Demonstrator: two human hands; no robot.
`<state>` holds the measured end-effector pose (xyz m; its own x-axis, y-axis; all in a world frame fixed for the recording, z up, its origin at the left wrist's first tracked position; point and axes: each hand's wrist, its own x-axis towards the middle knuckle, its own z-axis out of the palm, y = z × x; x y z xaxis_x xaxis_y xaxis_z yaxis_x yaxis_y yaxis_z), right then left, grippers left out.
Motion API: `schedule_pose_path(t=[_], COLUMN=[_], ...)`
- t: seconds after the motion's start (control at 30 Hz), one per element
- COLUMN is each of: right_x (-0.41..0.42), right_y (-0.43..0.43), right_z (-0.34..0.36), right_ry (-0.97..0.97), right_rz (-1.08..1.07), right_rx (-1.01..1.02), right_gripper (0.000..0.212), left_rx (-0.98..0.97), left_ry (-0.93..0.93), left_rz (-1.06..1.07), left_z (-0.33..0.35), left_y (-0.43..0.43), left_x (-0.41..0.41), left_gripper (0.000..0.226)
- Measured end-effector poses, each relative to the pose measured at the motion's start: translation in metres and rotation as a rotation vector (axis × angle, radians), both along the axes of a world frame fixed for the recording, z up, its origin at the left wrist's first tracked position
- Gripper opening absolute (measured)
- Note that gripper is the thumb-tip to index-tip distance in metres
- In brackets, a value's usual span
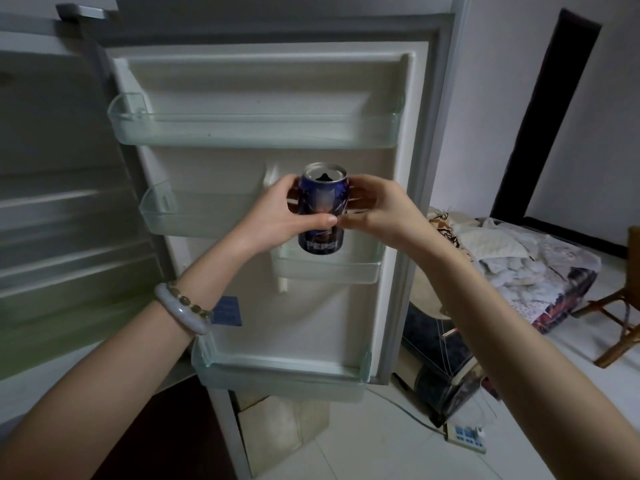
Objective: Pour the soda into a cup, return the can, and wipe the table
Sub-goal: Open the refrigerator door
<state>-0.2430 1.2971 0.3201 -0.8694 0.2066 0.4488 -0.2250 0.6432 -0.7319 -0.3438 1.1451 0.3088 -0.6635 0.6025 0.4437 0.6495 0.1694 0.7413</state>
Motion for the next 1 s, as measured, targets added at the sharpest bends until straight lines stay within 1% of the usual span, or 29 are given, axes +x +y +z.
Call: schedule_pose_path(t=[0.07, 0.17, 0.2, 0.3, 0.37, 0.43, 0.5, 0.57, 0.63, 0.8, 0.9, 1.0], right_x=[0.011, 0.029, 0.034, 0.051, 0.061, 0.071, 0.079, 0.084, 0.086, 0.082, 0.078, 0.076], right_y=[-0.006, -0.014, -0.016, -0.020, -0.020, -0.016, -0.011, -0.004, 0.005, 0.035, 0.053, 0.066], right_z=[0.006, 0.006, 0.003, -0.012, -0.026, -0.044, -0.062, -0.080, -0.098, -0.141, -0.159, -0.164], right_ry=[0.016, -0.003, -0.019, -0.066, -0.095, -0.113, -0.114, -0.097, -0.074, -0.051, -0.069, -0.089], right_rz=[0.026, 0.059, 0.069, 0.110, 0.145, 0.176, 0.171, 0.123, 0.064, -0.116, -0.241, -0.287], right_rx=[-0.008, -0.012, -0.009, 0.000, -0.017, -0.060, -0.106, -0.132, -0.155, -0.155, -0.146, -0.124], right_gripper=[0.057, 0.059, 0.060, 0.062, 0.061, 0.062, 0.064, 0.063, 0.060, 0.060, 0.066, 0.069], left_rx=[0.014, 0.006, 0.005, -0.008, -0.026, -0.043, -0.062, -0.073, -0.077, -0.112, -0.124, -0.127], left_ry=[0.010, -0.015, -0.034, -0.084, -0.104, -0.117, -0.132, -0.138, -0.144, -0.170, -0.180, -0.185], left_rz=[-0.013, -0.046, -0.052, -0.050, -0.028, -0.007, 0.012, 0.037, 0.060, 0.087, 0.100, 0.119], left_z=[0.007, 0.007, 0.003, -0.016, -0.031, -0.045, -0.057, -0.069, -0.080, -0.106, -0.117, -0.124], left_y=[-0.008, -0.019, -0.022, -0.031, -0.036, -0.040, -0.042, -0.043, -0.044, -0.043, -0.039, -0.034], left_x=[0.011, 0.030, 0.036, 0.050, 0.060, 0.071, 0.082, 0.089, 0.094, 0.103, 0.108, 0.112], left_gripper=[0.063, 0.054, 0.057, 0.078, 0.083, 0.082, 0.073, 0.066, 0.064, 0.072, 0.071, 0.074])
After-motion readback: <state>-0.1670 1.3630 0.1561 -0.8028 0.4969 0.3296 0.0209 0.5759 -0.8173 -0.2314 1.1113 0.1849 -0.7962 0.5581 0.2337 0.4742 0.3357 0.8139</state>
